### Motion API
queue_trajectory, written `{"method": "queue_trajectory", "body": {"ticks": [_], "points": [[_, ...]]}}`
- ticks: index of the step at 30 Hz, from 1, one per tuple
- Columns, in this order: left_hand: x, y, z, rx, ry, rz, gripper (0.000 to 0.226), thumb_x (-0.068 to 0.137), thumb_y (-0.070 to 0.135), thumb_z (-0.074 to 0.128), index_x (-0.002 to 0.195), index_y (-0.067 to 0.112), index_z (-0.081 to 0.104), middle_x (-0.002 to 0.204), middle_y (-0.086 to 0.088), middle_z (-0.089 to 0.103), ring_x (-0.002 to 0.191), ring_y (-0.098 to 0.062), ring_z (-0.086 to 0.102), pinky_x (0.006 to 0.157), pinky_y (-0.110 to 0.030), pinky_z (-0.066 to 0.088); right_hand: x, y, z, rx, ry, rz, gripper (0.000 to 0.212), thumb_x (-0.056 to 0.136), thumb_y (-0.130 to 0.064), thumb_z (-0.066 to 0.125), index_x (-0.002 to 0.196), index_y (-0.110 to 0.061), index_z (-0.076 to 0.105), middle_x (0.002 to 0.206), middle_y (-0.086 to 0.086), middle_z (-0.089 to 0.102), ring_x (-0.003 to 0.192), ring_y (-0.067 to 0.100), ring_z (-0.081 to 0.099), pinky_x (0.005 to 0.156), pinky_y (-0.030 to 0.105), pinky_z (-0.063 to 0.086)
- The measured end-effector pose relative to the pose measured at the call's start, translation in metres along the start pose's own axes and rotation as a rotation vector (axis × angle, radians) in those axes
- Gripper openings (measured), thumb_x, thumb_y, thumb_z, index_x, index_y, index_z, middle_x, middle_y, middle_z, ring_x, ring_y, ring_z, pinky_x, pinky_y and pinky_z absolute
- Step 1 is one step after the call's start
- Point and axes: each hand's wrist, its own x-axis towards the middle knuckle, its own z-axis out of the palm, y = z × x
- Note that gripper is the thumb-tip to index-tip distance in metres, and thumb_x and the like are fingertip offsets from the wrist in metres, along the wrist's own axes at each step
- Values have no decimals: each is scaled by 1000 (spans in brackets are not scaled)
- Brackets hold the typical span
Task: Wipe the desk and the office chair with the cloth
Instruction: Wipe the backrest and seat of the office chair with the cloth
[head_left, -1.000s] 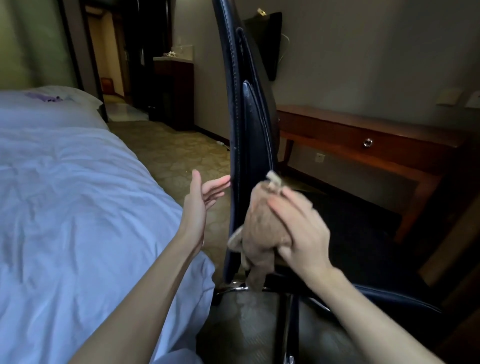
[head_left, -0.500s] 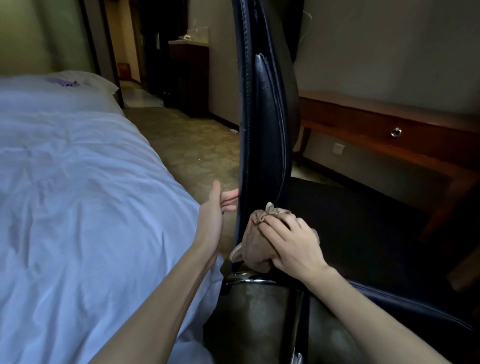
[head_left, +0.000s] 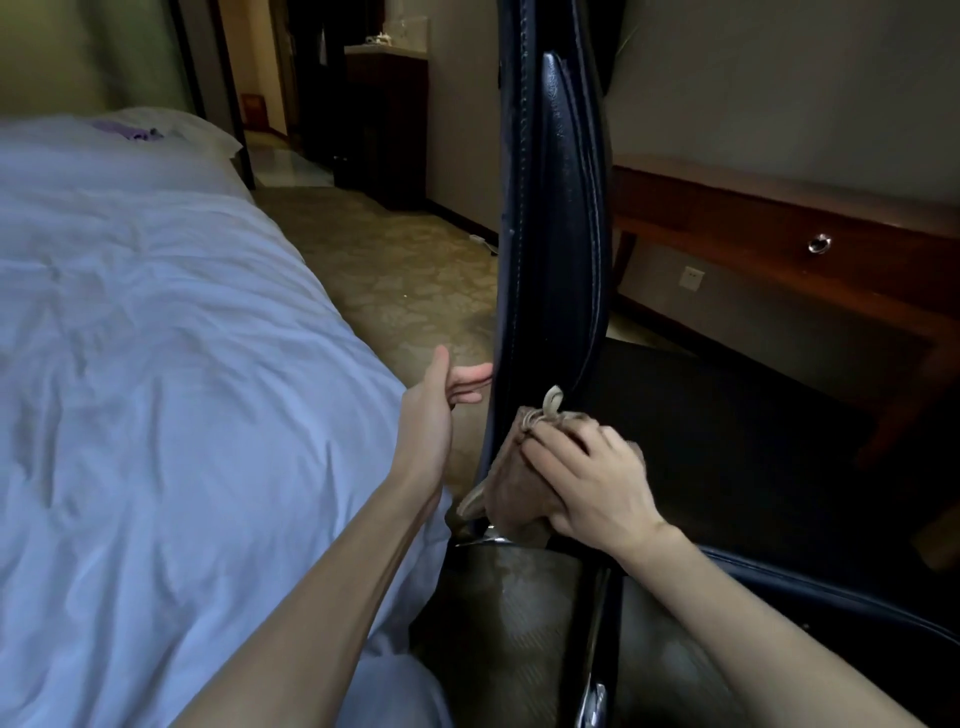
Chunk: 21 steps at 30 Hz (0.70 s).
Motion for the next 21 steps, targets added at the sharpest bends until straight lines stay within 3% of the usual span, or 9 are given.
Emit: {"method": "queue_trajectory", "body": {"ticks": [3, 7, 9, 12, 15, 17, 19, 21], "points": [[-1, 1, -1, 2, 0, 1, 58, 112, 46, 30, 103, 21, 81, 108, 9, 80, 85, -11, 61, 101, -30, 48, 1, -9, 4, 71, -68, 31, 67, 55, -31, 83, 118, -13, 76, 125, 6, 72, 109, 29, 58, 77, 39, 57], [-2, -1, 1, -15, 9, -4, 54, 110, 47, 34, 101, 24, 82, 109, 10, 79, 79, -7, 60, 107, -38, 49, 6, -4, -6, 119, -152, 12, 74, 53, -30, 84, 124, -11, 72, 130, 7, 70, 109, 30, 66, 89, 38, 52], [-2, -2, 4, -35, 28, -7, 51, 108, 47, 37, 99, 25, 82, 108, 9, 79, 76, -4, 61, 108, -40, 49, 5, -6, -10, 166, -181, 59, 78, 55, -30, 80, 130, -12, 68, 129, 7, 68, 107, 29, 65, 93, 33, 43], [-3, -4, 5, -32, 37, -6, 49, 107, 48, 38, 97, 29, 82, 106, 10, 79, 79, -2, 63, 109, -40, 47, 5, -14, -18, 381, -178, 291, 82, 60, -32, 66, 139, -18, 51, 110, 4, 64, 99, 27, 63, 87, 24, 40], [-3, -1, 3, -21, 13, -10, 53, 109, 48, 36, 95, 29, 84, 108, 10, 79, 83, -7, 61, 106, -37, 48, 10, -6, -34, 342, -160, 233, 73, 62, -37, 56, 132, -17, 58, 102, 3, 65, 90, 25, 65, 80, 23, 45], [-2, 1, 2, -20, 4, -14, 56, 111, 45, 34, 91, 28, 84, 107, 9, 80, 83, -7, 61, 100, -31, 49, 13, 3, -48, 309, -51, 194, 68, 60, -32, 57, 125, -15, 66, 102, 5, 68, 90, 30, 68, 76, 36, 57], [-1, 0, 2, -17, -5, 6, 56, 112, 41, 32, 93, 25, 82, 103, 8, 80, 85, -4, 64, 91, -24, 48, 16, 10, -63, 308, 198, 239, 62, 62, -22, 60, 123, -14, 66, 107, 7, 70, 94, 33, 68, 75, 43, 57], [-2, 0, 4, -12, -9, 23, 59, 113, 39, 29, 92, 22, 82, 99, 5, 81, 91, -5, 69, 86, -20, 48, 24, 21, -79, 274, 432, 278, 60, 66, -14, 61, 126, -12, 65, 118, 10, 67, 104, 34, 64, 86, 45, 53]]}}
